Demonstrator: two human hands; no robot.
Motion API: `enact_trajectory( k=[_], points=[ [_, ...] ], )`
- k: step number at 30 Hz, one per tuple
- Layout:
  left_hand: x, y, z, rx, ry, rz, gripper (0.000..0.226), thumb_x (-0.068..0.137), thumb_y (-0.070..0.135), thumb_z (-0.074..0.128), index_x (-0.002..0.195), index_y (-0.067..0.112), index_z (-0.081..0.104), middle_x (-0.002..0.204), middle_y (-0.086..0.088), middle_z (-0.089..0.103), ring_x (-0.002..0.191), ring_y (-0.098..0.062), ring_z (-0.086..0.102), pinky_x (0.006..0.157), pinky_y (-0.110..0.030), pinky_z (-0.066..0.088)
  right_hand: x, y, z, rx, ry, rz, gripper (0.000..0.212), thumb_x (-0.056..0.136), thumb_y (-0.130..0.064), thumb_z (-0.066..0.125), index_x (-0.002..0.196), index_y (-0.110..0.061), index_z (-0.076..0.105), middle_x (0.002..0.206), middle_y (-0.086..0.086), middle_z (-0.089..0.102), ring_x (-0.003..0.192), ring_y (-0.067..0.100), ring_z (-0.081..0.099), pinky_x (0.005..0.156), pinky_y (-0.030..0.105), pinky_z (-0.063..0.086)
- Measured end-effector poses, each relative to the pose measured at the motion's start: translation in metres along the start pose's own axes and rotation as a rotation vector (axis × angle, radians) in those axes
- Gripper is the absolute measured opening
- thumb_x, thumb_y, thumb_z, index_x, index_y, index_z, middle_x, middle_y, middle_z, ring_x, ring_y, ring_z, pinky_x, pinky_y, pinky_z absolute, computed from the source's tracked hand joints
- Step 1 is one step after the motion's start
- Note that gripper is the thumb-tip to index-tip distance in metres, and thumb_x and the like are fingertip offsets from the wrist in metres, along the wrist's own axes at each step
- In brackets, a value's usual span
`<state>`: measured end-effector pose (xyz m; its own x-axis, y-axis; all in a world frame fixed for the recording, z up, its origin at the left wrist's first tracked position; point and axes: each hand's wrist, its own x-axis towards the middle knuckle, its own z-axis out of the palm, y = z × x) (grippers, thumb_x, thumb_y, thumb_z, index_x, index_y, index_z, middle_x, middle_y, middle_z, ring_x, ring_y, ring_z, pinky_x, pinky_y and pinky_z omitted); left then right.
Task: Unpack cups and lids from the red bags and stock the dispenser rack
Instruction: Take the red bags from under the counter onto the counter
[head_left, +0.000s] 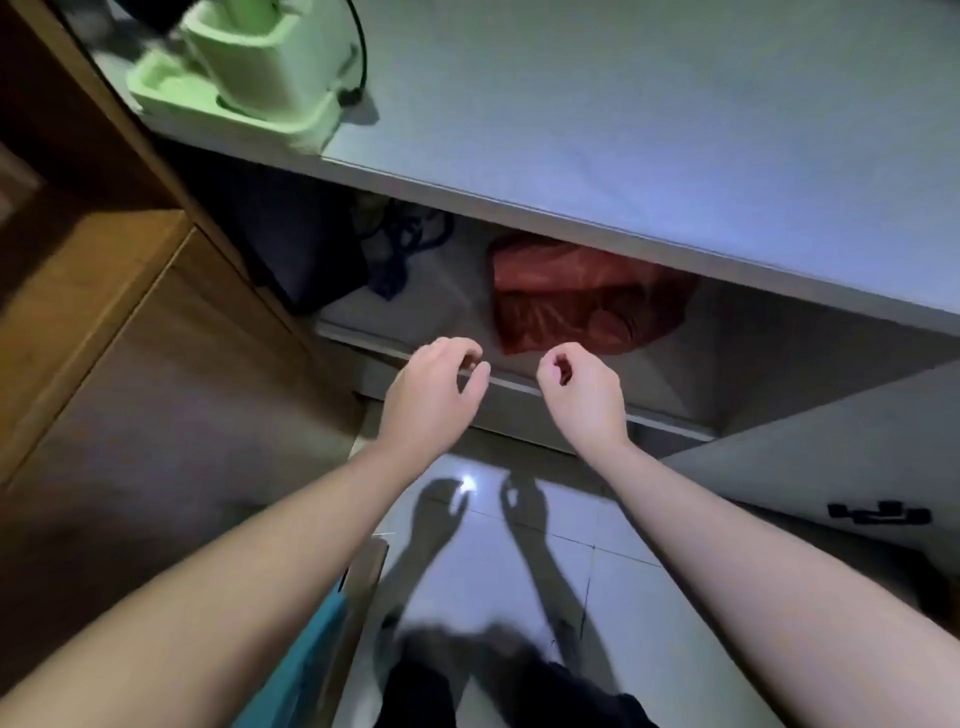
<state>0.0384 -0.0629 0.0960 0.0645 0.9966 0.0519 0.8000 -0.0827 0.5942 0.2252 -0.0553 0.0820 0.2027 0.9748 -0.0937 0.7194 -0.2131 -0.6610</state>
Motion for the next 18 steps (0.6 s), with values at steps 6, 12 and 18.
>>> enact_trajectory(
  k=[6, 12, 18],
  points=[
    [0.087, -0.039, 0.104, -0.043, 0.048, -0.043, 0.038, 0.090, 0.047, 0.063, 0.113, 0.017, 0.068, 0.110, -0.011, 0.067, 0.106, -0.034, 0.061, 0.087, -0.037, 0.051, 0.066, 0.067, 0.062, -0.059, 0.248, 0.010, 0.023, 0.090, -0.031, 0.066, 0.078, -0.012, 0.062, 0.090, 0.016, 0.071, 0.086, 0.037, 0.065, 0.071, 0.034, 0.043],
    [0.134, -0.039, 0.185, -0.055, -0.022, -0.050, 0.050, 0.085, 0.055, 0.065, 0.124, 0.024, 0.063, 0.130, -0.005, 0.062, 0.116, -0.033, 0.057, 0.094, -0.043, 0.050, 0.105, 0.121, 0.072, -0.105, 0.294, -0.154, 0.021, 0.088, -0.019, 0.062, 0.104, -0.008, 0.071, 0.101, 0.014, 0.071, 0.086, 0.039, 0.066, 0.074, 0.043, 0.054],
    [0.131, -0.044, 0.201, -0.130, 0.066, 0.031, 0.019, 0.095, 0.019, 0.061, 0.107, 0.007, 0.069, 0.106, -0.021, 0.068, 0.100, -0.041, 0.059, 0.086, -0.045, 0.048, 0.109, 0.136, 0.065, -0.115, 0.290, -0.168, 0.018, 0.089, -0.014, 0.064, 0.104, -0.011, 0.073, 0.108, 0.015, 0.070, 0.085, 0.038, 0.066, 0.073, 0.039, 0.051]
  ],
)
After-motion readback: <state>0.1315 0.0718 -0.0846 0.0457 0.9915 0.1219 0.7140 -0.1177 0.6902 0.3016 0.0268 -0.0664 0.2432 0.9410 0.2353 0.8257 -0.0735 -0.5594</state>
